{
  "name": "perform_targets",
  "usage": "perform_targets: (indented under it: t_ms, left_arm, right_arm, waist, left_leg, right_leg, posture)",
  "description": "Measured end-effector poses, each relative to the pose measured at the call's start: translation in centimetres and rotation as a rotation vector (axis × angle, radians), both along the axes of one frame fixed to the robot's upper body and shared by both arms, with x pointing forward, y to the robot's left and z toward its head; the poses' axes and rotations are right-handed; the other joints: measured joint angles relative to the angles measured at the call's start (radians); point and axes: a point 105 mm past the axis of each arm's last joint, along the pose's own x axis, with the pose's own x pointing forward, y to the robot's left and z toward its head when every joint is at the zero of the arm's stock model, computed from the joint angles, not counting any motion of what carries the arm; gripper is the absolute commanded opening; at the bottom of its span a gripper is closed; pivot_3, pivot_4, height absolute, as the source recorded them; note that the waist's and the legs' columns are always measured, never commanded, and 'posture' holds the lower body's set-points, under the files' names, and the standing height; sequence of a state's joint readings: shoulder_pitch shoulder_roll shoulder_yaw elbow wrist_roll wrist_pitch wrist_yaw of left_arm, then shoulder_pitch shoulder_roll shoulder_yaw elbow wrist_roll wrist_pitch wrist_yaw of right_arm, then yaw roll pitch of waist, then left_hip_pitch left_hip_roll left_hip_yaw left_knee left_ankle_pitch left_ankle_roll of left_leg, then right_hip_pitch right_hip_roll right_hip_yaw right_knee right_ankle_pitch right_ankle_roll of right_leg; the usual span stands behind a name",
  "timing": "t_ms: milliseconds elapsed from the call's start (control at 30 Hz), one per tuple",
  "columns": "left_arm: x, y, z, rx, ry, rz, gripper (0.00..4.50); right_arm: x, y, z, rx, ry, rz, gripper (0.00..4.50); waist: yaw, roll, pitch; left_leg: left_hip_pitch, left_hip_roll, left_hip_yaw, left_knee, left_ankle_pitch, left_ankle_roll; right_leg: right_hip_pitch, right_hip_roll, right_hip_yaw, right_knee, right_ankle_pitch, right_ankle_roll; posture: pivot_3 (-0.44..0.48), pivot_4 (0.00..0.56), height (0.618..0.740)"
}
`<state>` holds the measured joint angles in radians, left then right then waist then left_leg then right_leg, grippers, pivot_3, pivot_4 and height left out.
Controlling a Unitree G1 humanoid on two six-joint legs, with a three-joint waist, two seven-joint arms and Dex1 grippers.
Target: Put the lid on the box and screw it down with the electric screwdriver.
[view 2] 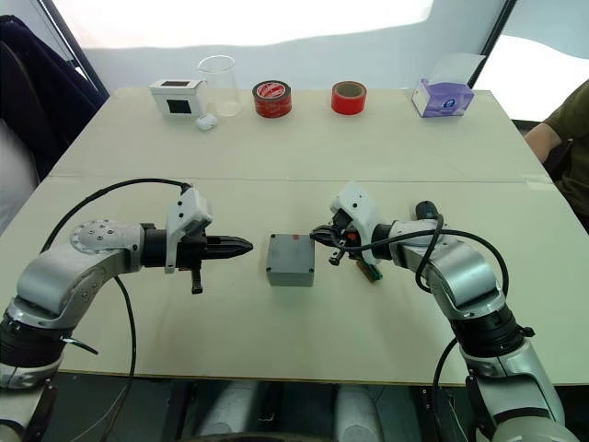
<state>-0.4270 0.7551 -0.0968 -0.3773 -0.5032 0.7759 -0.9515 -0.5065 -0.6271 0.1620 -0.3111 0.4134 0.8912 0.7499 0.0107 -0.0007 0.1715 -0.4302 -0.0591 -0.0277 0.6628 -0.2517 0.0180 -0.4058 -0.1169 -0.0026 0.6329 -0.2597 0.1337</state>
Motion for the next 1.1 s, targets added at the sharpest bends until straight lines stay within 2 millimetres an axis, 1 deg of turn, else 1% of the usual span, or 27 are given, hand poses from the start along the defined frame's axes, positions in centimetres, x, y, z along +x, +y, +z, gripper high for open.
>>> perform_targets:
  t_ms: [67, 100, 167, 200, 233, 267, 300, 333, 433, 467, 600, 633, 700, 767, 833, 900, 967, 1100]
  left_arm:
    - [0.0, 0.0, 0.0, 0.000, 0.000, 0.000, 0.00]
    - [0.0, 0.0, 0.0, 0.000, 0.000, 0.000, 0.00]
    - [0.0, 0.0, 0.0, 0.000, 0.000, 0.000, 0.00]
    - [0.0, 0.0, 0.0, 0.000, 0.000, 0.000, 0.00]
    - [0.0, 0.0, 0.0, 0.000, 0.000, 0.000, 0.00]
    - [0.0, 0.0, 0.0, 0.000, 0.000, 0.000, 0.00]
    - [0.0, 0.0, 0.0, 0.000, 0.000, 0.001, 0.00]
    - [0.0, 0.0, 0.0, 0.000, 0.000, 0.001, 0.00]
    - [0.0, 0.0, 0.0, -0.002, 0.000, 0.000, 0.00]
    - [0.0, 0.0, 0.0, -0.003, 0.000, -0.001, 0.00]
    - [0.0, -0.7, 0.4, -0.034, -0.010, -0.021, 0.00]
    - [0.1, -1.1, 0.9, -0.047, -0.025, -0.034, 0.00]
    - [0.1, -1.9, 1.5, -0.066, -0.052, -0.061, 0.00]
    - [0.1, -2.4, 1.8, -0.076, -0.060, -0.079, 0.00]
    - [-0.1, -2.8, 1.3, -0.071, -0.046, -0.101, 0.00]
    - [-0.3, -3.2, 1.1, -0.069, -0.043, -0.126, 0.00]
    - [-0.5, -3.6, 1.2, -0.066, -0.051, -0.156, 0.00]
    - [-1.1, -4.2, 1.7, -0.063, -0.087, -0.217, 0.00]
  right_arm:
    - [0.1, 0.0, -0.2, -0.005, 0.000, -0.001, 0.05]
    - [0.1, -0.1, -0.2, -0.007, 0.002, -0.003, 0.60]
    - [0.3, -0.2, -0.3, -0.011, -0.002, -0.011, 1.14]
    - [0.4, -0.3, -0.3, -0.011, -0.005, -0.015, 1.63]
    - [0.4, -0.3, -0.3, -0.011, -0.005, -0.014, 2.00]
    - [0.4, -0.3, -0.3, -0.011, -0.004, -0.013, 2.51]
    - [0.4, -0.3, -0.3, -0.012, -0.004, -0.013, 2.74]
    - [0.4, -0.4, -0.3, -0.014, -0.004, -0.013, 3.22]
    - [0.4, -0.8, -0.1, -0.021, -0.007, -0.020, 4.32]
    - [0.5, -0.9, 0.0, -0.018, -0.009, -0.024, 4.48]
    - [0.3, -1.7, 0.4, 0.008, 0.033, -0.036, 4.48]
    - [0.3, -2.3, 0.9, 0.027, 0.050, -0.055, 4.48]
    - [0.9, -3.6, 2.7, 0.046, 0.036, -0.098, 4.48]
    - [1.5, -5.3, 4.7, 0.047, 0.003, -0.147, 4.48]
    - [1.6, -6.8, 5.6, 0.057, 0.015, -0.186, 4.48]
    - [1.8, -7.9, 5.4, 0.045, 0.068, -0.221, 4.48]
    - [2.0, -10.0, 5.4, 0.017, 0.130, -0.290, 4.48]
    - [3.6, -14.8, 8.1, -0.023, 0.118, -0.522, 4.48]
  waist:
    - [0.000, 0.000, 0.000]
    - [0.000, 0.000, 0.000]
    - [0.000, 0.000, 0.000]
    - [0.000, 0.000, 0.000]
    - [0.000, 0.000, 0.000]
    - [-0.001, 0.000, 0.000]
    - [-0.001, 0.000, 0.000]
    - [-0.001, 0.000, 0.000]
    - [0.000, 0.000, 0.000]
    - [0.000, 0.000, 0.000]
    - [0.002, 0.000, 0.000]
    - [0.003, 0.000, 0.000]
    - [0.002, 0.000, 0.000]
    - [0.001, 0.000, 0.000]
    - [0.000, 0.000, 0.000]
    - [-0.001, 0.000, 0.000]
    - [0.000, 0.000, 0.000]
    - [-0.001, 0.000, 0.000]
  left_leg:
    - [0.000, 0.000, 0.000, 0.000, 0.000, 0.000]
    - [0.000, 0.000, 0.000, 0.000, 0.000, 0.000]
    - [0.000, 0.000, 0.000, 0.000, 0.000, 0.000]
    - [0.000, 0.000, 0.000, 0.000, 0.000, 0.000]
    - [0.000, 0.000, 0.000, 0.000, 0.000, 0.000]
    - [0.000, 0.000, 0.000, 0.000, 0.000, 0.000]
    - [0.000, 0.000, 0.000, 0.000, 0.000, 0.000]
    - [0.000, 0.000, 0.000, 0.000, 0.000, 0.000]
    - [0.000, 0.000, 0.000, 0.000, 0.000, 0.000]
    - [0.000, 0.000, 0.000, 0.000, 0.000, 0.000]
    - [0.000, 0.000, 0.000, 0.000, 0.000, 0.000]
    - [0.000, 0.000, 0.000, 0.000, 0.000, 0.000]
    - [0.000, 0.000, 0.000, 0.000, 0.000, 0.000]
    - [0.000, 0.000, 0.000, 0.000, 0.000, 0.000]
    - [0.000, 0.000, 0.000, -0.001, 0.000, 0.000]
    - [0.000, 0.000, 0.000, -0.001, 0.000, 0.000]
    - [0.000, 0.000, 0.001, 0.000, 0.000, 0.000]
    - [0.000, 0.000, 0.001, 0.000, 0.000, 0.000]
  right_leg:
    - [0.000, 0.000, 0.000, 0.000, 0.000, 0.000]
    - [0.000, 0.000, 0.000, 0.000, 0.000, 0.000]
    - [0.000, 0.000, 0.000, 0.000, 0.000, 0.000]
    - [0.000, 0.000, 0.000, 0.000, 0.000, 0.000]
    - [0.000, 0.000, 0.000, 0.000, 0.000, 0.000]
    - [0.000, 0.000, 0.000, 0.000, 0.000, 0.000]
    - [0.000, 0.000, 0.000, 0.000, 0.000, 0.000]
    - [0.000, 0.000, 0.000, 0.000, 0.000, 0.000]
    - [0.000, 0.000, 0.000, 0.000, 0.000, 0.000]
    - [0.000, 0.000, 0.000, 0.000, 0.000, 0.000]
    - [0.000, 0.000, 0.000, 0.000, 0.000, 0.000]
    - [0.001, 0.000, 0.000, 0.000, 0.000, 0.000]
    - [0.001, 0.000, 0.000, 0.000, 0.000, 0.000]
    - [0.001, 0.000, 0.000, 0.000, 0.000, 0.000]
    - [0.000, 0.000, 0.000, 0.000, 0.000, 0.000]
    - [0.000, 0.000, 0.000, 0.000, 0.000, 0.000]
    - [0.000, -0.001, 0.000, 0.000, 0.000, 0.000]
    - [0.000, -0.001, 0.000, -0.001, 0.000, 0.000]
  posture:
    - [0.000, 0.150, 0.740]
    - [0.000, 0.150, 0.740]
    - [0.000, 0.150, 0.740]
    - [0.000, 0.150, 0.740]
    - [0.000, 0.150, 0.740]
    - [0.000, 0.150, 0.740]
    - [0.000, 0.150, 0.740]
    - [0.000, 0.150, 0.740]
    - [0.000, 0.150, 0.740]
    - [0.000, 0.150, 0.740]
    - [0.000, 0.150, 0.740]
    - [0.000, 0.150, 0.740]
    - [0.000, 0.150, 0.740]
    - [0.000, 0.150, 0.740]
    - [0.000, 0.150, 0.740]
    - [0.000, 0.150, 0.740]
    - [0.000, 0.150, 0.740]
    - [0.000, 0.150, 0.740]
